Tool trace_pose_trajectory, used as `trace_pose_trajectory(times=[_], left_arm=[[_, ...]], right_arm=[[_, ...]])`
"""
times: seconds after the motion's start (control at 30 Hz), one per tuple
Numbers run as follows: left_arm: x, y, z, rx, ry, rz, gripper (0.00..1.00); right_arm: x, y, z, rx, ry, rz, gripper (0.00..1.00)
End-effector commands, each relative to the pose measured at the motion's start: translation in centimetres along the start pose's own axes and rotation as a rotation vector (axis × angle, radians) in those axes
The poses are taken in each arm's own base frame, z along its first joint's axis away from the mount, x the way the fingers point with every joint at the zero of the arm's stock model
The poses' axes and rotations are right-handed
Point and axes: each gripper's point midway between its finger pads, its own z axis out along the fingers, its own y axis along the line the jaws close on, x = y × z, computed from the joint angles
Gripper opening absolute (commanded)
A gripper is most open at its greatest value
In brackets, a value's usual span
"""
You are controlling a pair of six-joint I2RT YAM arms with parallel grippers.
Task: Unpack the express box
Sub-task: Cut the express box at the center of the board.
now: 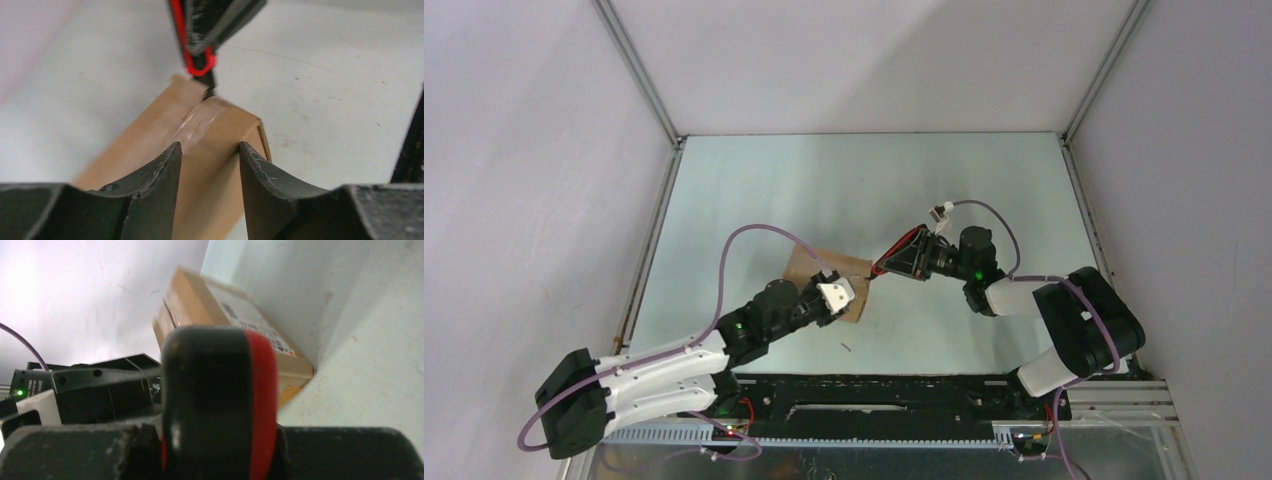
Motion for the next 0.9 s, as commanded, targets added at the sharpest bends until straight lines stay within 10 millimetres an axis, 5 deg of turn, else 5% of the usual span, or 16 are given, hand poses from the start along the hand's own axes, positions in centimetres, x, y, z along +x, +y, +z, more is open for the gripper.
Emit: trace_pose_trajectory(times=[0.0, 0.37, 0.6, 0.73, 0.87], left_arm=[[-1.7, 5.6, -1.6, -0.261, -0.046, 0.025, 0.00], [-2.3, 4.1, -0.2, -0.147, 0.004, 0.015, 0.02], [-5.4, 6.9, -1.8, -0.268, 0.122, -0.264, 0.61], [-4.8, 8.7, -3.5, -0.429, 0.304, -0.539, 0.63], [-2.8, 6.7, -5.1, -0.538, 0.524, -0.953, 0.54]], right_arm=[[3.8, -1.6, -2.1, 0.014, 0.165, 0.059, 0.00], [3.4, -1.1, -1.5, 0.027, 0.155, 0.078, 0.00], [3.3, -1.3, -0.8, 0.114, 0.109, 0.049, 0.00], [2.8, -2.0, -1.3, 0.217, 0.028, 0.042, 0.00], [2.3, -1.7, -1.9, 0.273, -0.078, 0.030, 0.00]])
